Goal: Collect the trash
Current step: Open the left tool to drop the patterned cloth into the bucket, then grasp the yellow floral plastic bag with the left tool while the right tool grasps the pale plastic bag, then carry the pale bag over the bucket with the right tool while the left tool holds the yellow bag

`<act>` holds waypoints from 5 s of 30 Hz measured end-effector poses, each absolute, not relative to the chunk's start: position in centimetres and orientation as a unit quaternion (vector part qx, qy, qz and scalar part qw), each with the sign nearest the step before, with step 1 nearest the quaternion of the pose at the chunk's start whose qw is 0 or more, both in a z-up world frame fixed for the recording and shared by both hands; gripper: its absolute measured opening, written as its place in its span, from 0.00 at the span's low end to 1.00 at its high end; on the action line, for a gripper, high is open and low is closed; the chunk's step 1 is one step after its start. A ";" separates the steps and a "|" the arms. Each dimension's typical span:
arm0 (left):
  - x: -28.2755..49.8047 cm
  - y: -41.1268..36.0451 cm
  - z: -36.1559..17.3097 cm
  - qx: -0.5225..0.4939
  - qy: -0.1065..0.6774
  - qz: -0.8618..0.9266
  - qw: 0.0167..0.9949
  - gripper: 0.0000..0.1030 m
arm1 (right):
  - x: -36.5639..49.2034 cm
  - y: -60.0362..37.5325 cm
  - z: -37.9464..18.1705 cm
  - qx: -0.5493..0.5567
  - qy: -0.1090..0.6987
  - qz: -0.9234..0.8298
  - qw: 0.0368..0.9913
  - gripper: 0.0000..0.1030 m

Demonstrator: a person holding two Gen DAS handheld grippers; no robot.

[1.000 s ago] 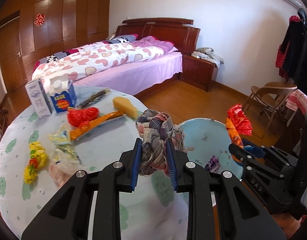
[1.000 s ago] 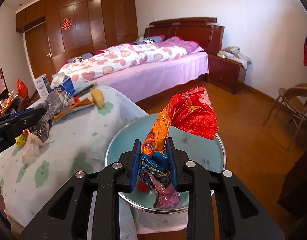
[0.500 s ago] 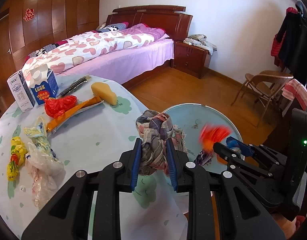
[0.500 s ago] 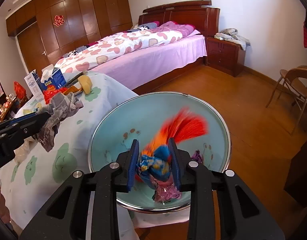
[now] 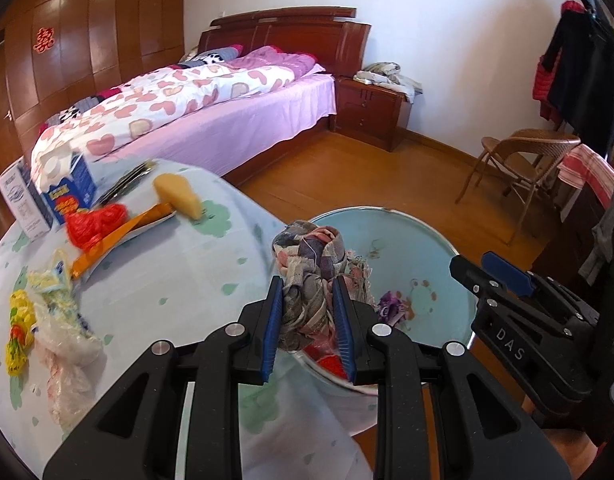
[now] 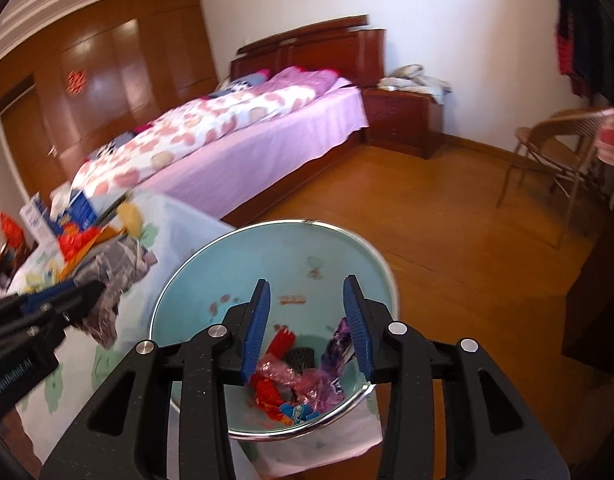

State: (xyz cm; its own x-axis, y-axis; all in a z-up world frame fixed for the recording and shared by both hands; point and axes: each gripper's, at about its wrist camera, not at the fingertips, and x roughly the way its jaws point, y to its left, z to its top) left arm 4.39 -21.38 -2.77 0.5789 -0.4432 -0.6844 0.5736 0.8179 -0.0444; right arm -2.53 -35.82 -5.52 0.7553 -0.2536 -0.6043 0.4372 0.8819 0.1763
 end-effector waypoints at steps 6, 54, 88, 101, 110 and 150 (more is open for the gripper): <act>4.2 -22.1 -2.7 0.100 0.349 -0.282 0.888 0.59 | -3.2 -36.9 -4.9 0.172 0.282 -0.199 0.923 0.39; 6.4 7.4 -4.5 -0.009 0.375 -0.042 0.926 0.84 | 3.0 -18.9 -3.0 0.081 0.309 -0.016 0.947 0.63; 14.9 9.6 -8.1 -0.041 0.437 -0.068 0.896 0.52 | 15.0 -9.8 -6.5 0.156 0.412 0.149 0.885 0.38; 12.6 9.7 -6.3 -0.043 0.398 -0.065 0.914 0.29 | 12.6 -11.3 -3.9 0.175 0.358 0.147 0.905 0.28; 9.0 9.5 -4.2 -0.042 0.373 -0.050 0.926 0.29 | 8.9 -13.0 -2.1 0.136 0.309 0.086 0.937 0.28; 2.4 -0.2 0.0 0.034 0.324 -0.093 0.941 0.29 | -1.4 -21.6 -0.4 0.116 0.252 -0.016 0.961 0.29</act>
State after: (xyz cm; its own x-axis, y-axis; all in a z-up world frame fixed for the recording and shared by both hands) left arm 2.37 -0.18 -0.03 0.7731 -0.1529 -0.6156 0.1975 0.9803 0.0045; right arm -1.44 -21.63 -0.38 0.8723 0.0284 -0.4881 0.0890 0.9724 0.2156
